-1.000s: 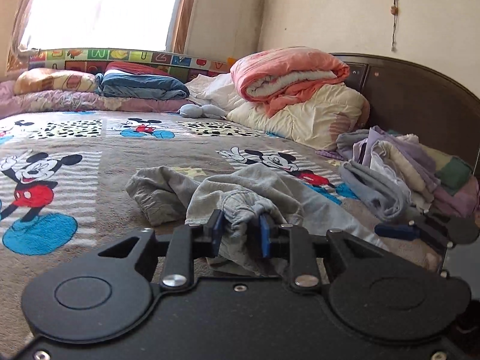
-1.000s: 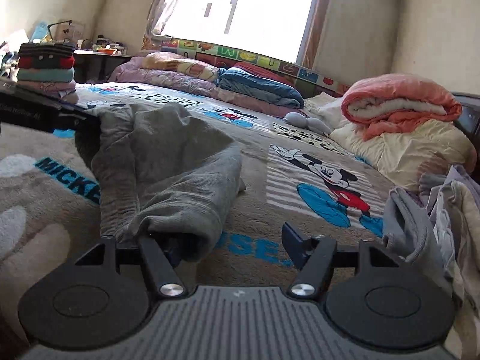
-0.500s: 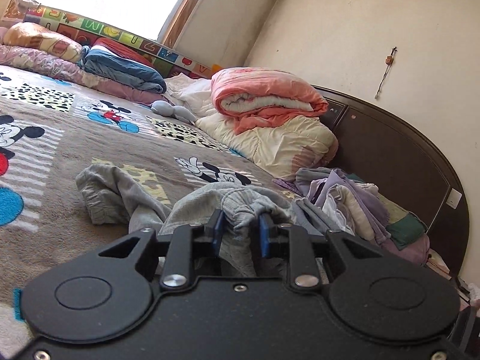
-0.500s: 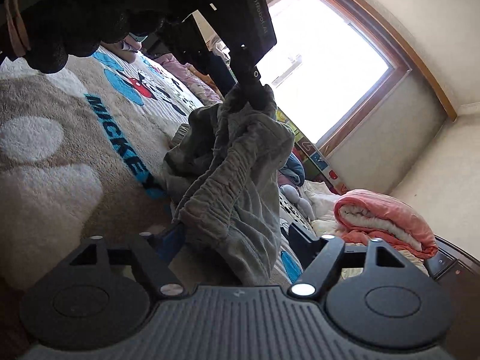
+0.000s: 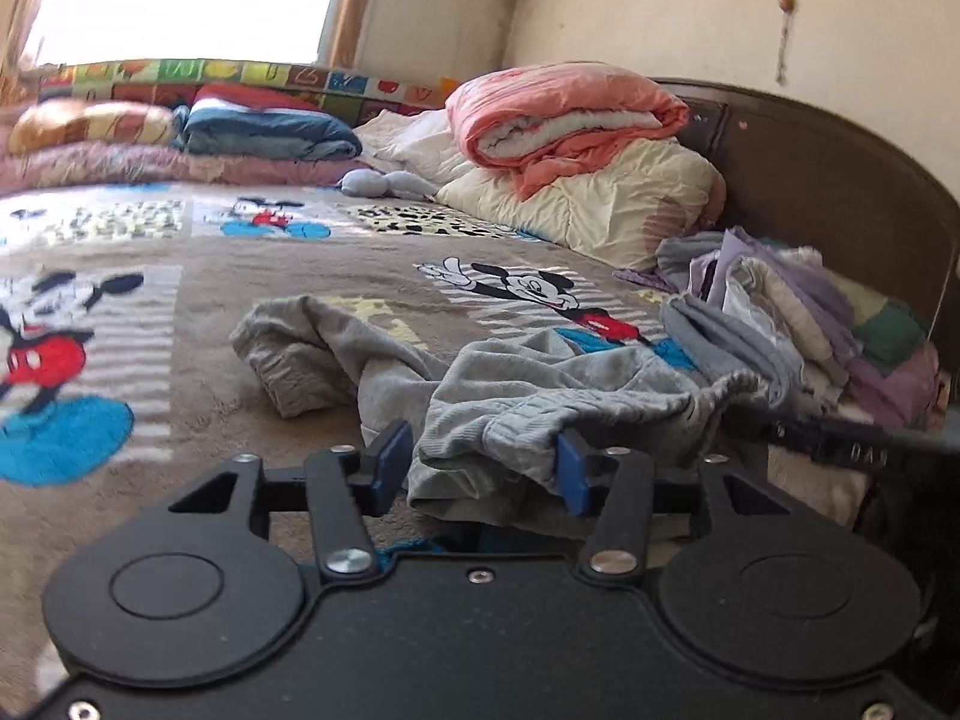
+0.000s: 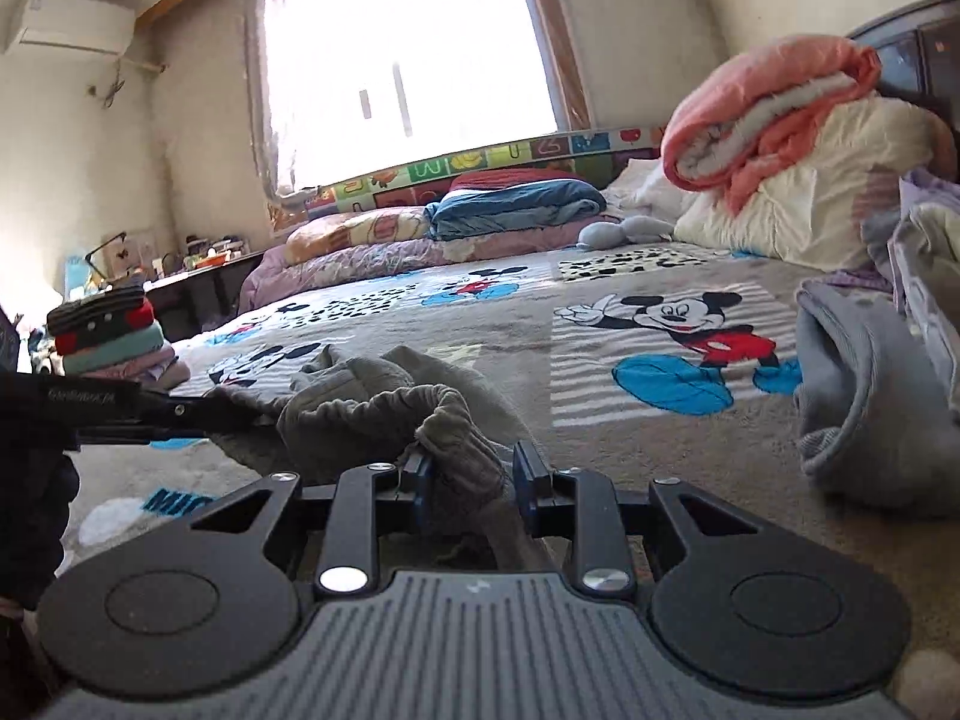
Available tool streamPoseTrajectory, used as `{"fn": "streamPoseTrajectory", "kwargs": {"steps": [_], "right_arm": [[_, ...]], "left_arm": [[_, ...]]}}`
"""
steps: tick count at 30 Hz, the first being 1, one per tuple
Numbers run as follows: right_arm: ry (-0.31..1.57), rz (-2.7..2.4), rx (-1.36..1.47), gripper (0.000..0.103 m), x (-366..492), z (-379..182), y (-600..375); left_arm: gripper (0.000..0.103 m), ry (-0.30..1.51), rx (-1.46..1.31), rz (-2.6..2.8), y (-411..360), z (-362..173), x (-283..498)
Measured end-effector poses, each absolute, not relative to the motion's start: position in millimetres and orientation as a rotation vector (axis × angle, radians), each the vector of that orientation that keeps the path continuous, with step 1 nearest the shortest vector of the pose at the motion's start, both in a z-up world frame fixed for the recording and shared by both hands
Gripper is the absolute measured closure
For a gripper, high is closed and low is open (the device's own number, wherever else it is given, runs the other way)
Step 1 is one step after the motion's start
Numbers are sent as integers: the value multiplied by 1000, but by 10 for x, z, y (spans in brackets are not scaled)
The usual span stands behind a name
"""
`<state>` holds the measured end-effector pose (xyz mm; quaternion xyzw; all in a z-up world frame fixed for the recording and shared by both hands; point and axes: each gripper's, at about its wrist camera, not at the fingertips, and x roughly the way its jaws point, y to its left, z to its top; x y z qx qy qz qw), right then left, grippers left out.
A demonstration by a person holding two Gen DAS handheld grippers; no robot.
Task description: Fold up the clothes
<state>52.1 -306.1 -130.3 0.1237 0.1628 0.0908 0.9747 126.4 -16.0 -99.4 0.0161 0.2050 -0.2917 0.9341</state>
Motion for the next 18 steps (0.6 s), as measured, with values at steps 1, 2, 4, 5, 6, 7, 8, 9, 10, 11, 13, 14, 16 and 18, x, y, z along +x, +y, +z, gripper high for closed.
{"fn": "streamPoseTrajectory", "kwargs": {"steps": [1,2,4,5,6,7,8,9,10,11,13,14,16,18], "right_arm": [[328,177,268,74,530,-1320,-3099],[326,170,283,74,537,-1335,-3135],[327,167,313,74,558,-1356,-3190],[330,166,326,74,572,-1366,-3210],[332,165,340,74,588,-1375,-3227],[335,165,353,74,604,-1385,-3243],[338,164,367,74,620,-1394,-3260],[340,164,378,74,630,-1401,-3279],[341,164,388,74,637,-1406,-3299],[340,164,406,74,649,-1409,-3331],[337,159,437,75,663,-1423,-3388],[337,153,455,75,677,-1432,-3423],[338,143,510,75,701,-1465,-3508],[340,127,557,75,718,-1504,-3583]], "left_arm": [[46,393,125,-595,-226,-1010,1192],[46,367,215,-593,-293,-1027,1121],[46,338,360,-600,-400,-1101,1024],[46,338,407,-610,-420,-1142,1004],[45,338,452,-621,-438,-1180,985],[45,344,460,-634,-415,-1189,991],[45,349,441,-647,-356,-1172,1009],[45,351,415,-657,-293,-1141,1021],[45,347,393,-659,-232,-1102,1023],[45,343,371,-662,-173,-1064,1026],[45,319,376,-642,-119,-1030,1000],[45,304,392,-629,-118,-1021,977],[44,259,516,-591,-283,-1106,903],[44,218,632,-566,-448,-1205,843]]}}
